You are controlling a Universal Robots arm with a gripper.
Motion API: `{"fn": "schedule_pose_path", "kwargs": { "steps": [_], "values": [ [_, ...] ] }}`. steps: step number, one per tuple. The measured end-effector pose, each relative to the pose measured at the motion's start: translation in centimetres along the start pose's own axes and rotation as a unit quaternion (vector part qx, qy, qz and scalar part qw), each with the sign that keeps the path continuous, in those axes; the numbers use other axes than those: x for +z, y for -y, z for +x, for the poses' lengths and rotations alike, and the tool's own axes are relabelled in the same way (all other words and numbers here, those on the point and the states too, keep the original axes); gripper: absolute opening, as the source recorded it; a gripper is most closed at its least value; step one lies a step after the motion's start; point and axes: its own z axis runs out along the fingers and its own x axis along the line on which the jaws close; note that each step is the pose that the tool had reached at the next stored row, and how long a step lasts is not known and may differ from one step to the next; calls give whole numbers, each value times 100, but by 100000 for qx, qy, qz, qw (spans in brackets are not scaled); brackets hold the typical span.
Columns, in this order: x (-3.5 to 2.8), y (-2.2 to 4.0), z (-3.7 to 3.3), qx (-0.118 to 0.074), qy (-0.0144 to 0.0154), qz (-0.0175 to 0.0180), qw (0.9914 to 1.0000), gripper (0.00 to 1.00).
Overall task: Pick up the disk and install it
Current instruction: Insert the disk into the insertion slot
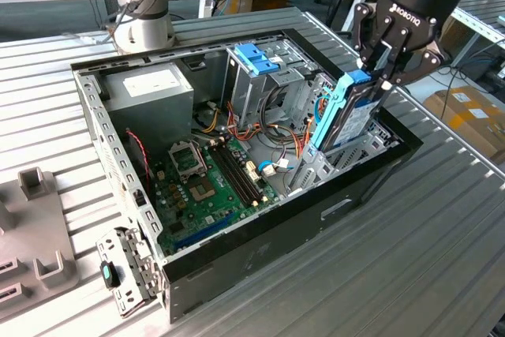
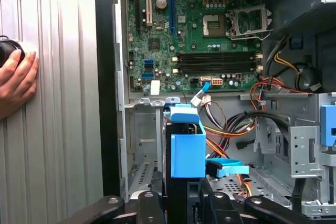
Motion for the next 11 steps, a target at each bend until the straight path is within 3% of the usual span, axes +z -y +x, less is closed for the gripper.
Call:
{"fn": "schedule_pose_path", "kwargs": {
  "steps": [5,11],
  "values": [
    [138,-1,-5,1,3,0,100000,35],
    [259,-2,-9,-1,0,-1,100000,35]
  ]
}}
